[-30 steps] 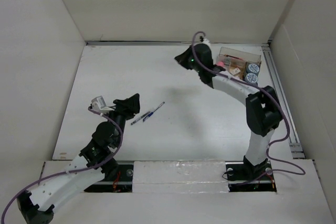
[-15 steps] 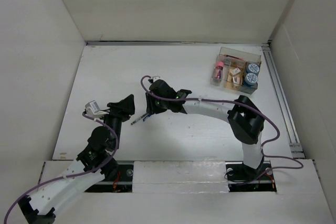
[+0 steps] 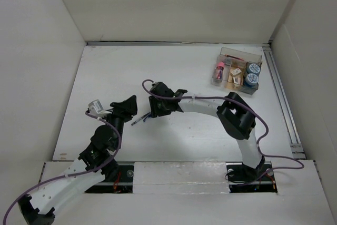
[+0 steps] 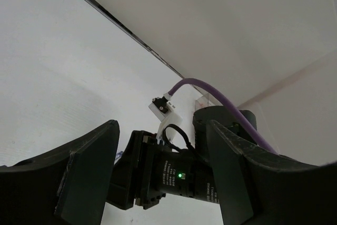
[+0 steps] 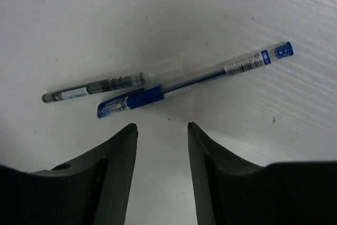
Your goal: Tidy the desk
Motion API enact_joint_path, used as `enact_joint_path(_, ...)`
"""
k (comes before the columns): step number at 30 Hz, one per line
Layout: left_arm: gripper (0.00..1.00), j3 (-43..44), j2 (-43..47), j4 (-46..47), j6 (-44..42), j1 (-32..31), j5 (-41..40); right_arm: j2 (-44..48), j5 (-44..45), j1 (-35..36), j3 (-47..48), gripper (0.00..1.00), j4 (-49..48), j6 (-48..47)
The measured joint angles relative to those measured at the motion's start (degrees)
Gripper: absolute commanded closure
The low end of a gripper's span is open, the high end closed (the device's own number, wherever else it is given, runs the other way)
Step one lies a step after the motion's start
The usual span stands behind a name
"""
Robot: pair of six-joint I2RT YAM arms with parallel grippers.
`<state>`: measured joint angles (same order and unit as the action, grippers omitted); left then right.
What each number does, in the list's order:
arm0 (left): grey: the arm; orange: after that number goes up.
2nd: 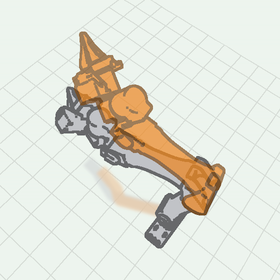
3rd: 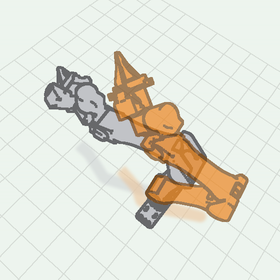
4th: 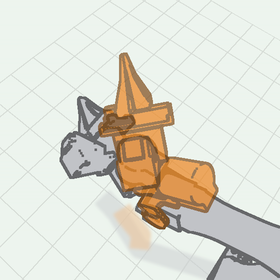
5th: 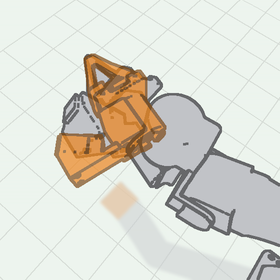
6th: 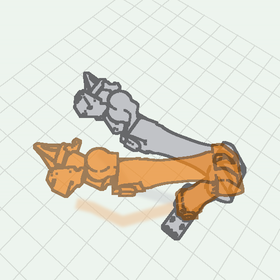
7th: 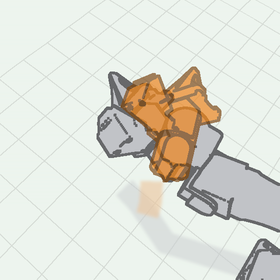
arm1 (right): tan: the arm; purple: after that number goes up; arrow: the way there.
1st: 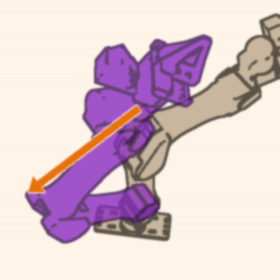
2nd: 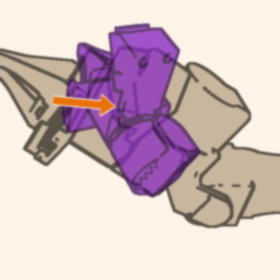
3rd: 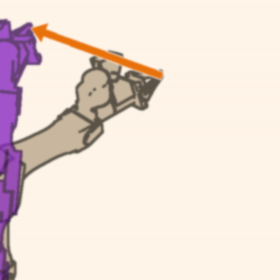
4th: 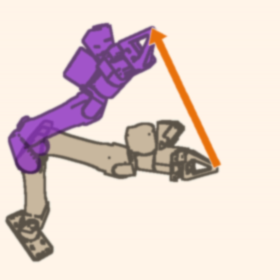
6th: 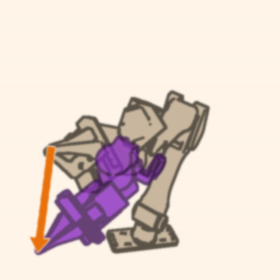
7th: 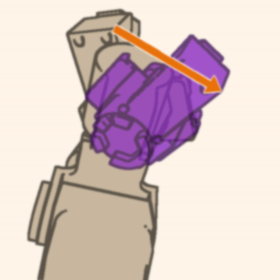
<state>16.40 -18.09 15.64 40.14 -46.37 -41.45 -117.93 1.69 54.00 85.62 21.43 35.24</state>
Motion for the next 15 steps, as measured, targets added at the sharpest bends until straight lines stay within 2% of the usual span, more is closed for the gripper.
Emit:
enact_joint_path(8,0.37,0.02,-1.7,-0.02,-0.04,0.0,0.72,-3.28,-0.66,-1.03,2.82,0.51,-0.39,1.42)
enact_joint_path(15,0.37,0.02,-2.05,0.0,-0.22,0.0,0.9,-4.02,0.94,-1.53,3.58,0.54,-0.46,3.43)
